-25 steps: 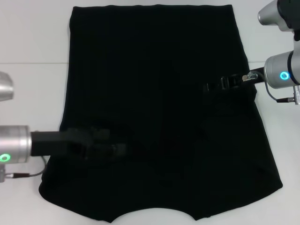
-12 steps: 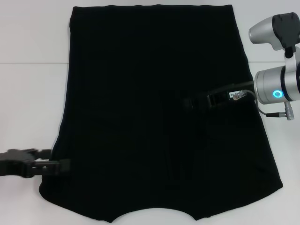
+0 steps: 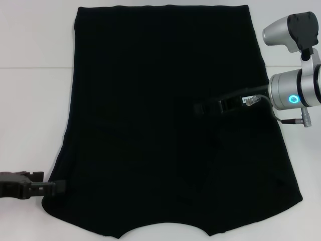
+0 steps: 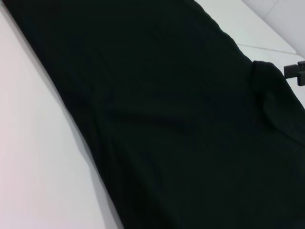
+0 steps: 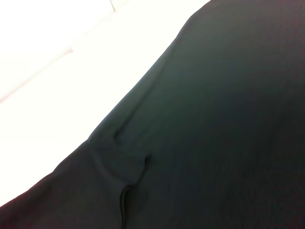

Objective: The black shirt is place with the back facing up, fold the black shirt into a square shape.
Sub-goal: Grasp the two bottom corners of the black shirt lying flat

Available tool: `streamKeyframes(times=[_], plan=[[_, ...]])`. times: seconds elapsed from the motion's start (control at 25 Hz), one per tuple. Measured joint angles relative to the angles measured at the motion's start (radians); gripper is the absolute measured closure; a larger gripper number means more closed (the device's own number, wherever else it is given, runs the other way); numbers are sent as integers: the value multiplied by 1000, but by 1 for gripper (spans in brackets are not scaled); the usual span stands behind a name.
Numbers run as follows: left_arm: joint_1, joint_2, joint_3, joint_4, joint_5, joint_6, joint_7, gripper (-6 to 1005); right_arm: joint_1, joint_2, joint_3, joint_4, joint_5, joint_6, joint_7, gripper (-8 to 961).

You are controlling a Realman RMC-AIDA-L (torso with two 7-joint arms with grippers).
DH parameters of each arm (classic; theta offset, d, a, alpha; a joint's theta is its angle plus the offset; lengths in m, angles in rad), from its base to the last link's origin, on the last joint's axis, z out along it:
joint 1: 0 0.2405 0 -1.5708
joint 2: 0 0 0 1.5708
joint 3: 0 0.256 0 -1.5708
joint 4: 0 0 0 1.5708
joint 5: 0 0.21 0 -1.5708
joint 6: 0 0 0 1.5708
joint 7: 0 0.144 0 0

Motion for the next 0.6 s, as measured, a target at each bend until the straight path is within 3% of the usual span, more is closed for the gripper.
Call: streamKeyframes(times=[0.56,0.6], plan=[[-11,2,19,-33,47,-57,-50,152,-4,-1,-1,-2,0,11,6,369],[-12,3,19,-33,48,-57,-51,189,-4,-2,-1,-1,0,11,6,369]])
